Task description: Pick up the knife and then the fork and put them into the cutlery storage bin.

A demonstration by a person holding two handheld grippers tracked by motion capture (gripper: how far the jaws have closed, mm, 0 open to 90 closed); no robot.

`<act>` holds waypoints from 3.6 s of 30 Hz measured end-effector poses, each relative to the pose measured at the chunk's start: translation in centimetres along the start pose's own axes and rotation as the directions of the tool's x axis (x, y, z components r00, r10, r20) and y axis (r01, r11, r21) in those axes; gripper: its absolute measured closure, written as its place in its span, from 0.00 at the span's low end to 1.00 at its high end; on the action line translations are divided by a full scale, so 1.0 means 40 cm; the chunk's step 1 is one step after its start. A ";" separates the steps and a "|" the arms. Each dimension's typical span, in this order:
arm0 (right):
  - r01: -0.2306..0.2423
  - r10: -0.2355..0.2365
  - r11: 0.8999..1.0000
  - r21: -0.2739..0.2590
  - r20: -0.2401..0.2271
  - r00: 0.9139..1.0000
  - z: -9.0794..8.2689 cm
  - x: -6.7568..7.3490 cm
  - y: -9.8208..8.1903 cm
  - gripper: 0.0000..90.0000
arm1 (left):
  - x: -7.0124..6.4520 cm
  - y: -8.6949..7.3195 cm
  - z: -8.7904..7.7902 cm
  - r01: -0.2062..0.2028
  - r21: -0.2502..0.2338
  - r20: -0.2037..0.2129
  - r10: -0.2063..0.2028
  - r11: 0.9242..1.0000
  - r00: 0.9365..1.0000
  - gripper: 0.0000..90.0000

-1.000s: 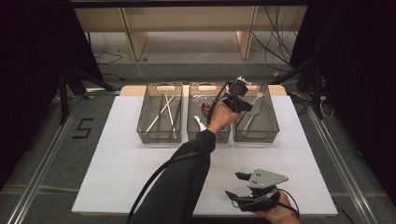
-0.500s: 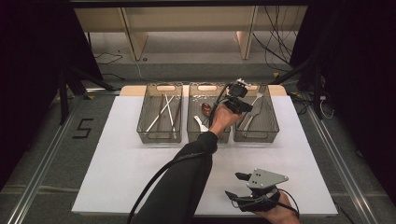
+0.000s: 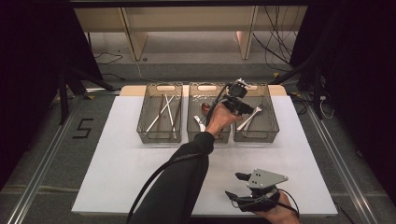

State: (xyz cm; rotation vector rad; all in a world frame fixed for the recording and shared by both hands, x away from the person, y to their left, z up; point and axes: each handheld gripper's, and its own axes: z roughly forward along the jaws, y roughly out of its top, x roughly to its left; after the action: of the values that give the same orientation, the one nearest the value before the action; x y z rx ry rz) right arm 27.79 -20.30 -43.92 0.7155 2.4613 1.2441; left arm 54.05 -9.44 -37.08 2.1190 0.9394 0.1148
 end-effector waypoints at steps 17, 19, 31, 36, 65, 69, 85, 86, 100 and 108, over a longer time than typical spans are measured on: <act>-0.007 0.007 1.000 0.010 0.015 1.000 0.004 -0.008 -0.004 0.37 | 0.084 -0.075 -0.136 0.044 -0.028 0.027 -0.043 0.999 0.999 0.40; -0.010 0.009 1.000 0.013 0.016 1.000 0.006 -0.008 -0.004 0.37 | 0.093 -0.088 -0.154 0.039 -0.040 0.031 -0.038 0.998 0.999 0.38; -0.034 0.034 0.999 0.002 0.016 0.999 0.006 -0.018 -0.008 0.37 | 0.117 -0.168 -0.265 0.046 -0.127 0.068 -0.038 0.991 0.997 0.32; -0.049 0.049 0.999 -0.001 0.014 0.999 0.007 -0.023 -0.010 0.37 | 0.121 -0.201 -0.293 0.041 -0.141 0.060 -0.033 0.989 0.998 0.30; -0.129 0.130 0.990 -0.050 0.012 0.991 0.000 -0.045 -0.017 0.37 | 0.127 -0.401 -0.412 0.026 -0.238 0.051 -0.014 0.971 0.999 0.25; -0.135 0.136 0.989 -0.052 0.012 0.991 -0.001 -0.046 -0.018 0.37 | 0.139 -0.436 -0.425 0.035 -0.247 0.049 -0.024 0.968 0.998 0.24; -0.168 0.170 0.982 -0.080 0.008 0.985 -0.009 -0.056 -0.022 0.37 | 0.113 -0.502 -0.463 -0.007 -0.271 0.040 0.018 0.963 0.999 0.24; -0.170 0.171 0.982 -0.080 0.008 0.985 -0.009 -0.056 -0.022 0.37 | 0.111 -0.505 -0.466 -0.011 -0.274 0.040 0.023 0.962 0.999 0.24; -0.200 0.201 0.974 -0.106 0.004 0.980 -0.015 -0.065 -0.027 0.34 | 0.091 -0.576 -0.487 -0.036 -0.303 0.045 0.052 0.952 0.998 0.21; -0.215 0.217 0.970 -0.115 0.006 0.976 -0.016 -0.069 -0.030 0.33 | 0.100 -0.622 -0.498 -0.036 -0.310 0.021 0.045 0.950 0.999 0.21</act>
State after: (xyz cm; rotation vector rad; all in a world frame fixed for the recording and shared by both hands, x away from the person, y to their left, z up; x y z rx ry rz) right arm 29.44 -22.84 -44.41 0.9800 2.3237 1.4353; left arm 34.94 15.93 -41.94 1.8441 0.8040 0.2381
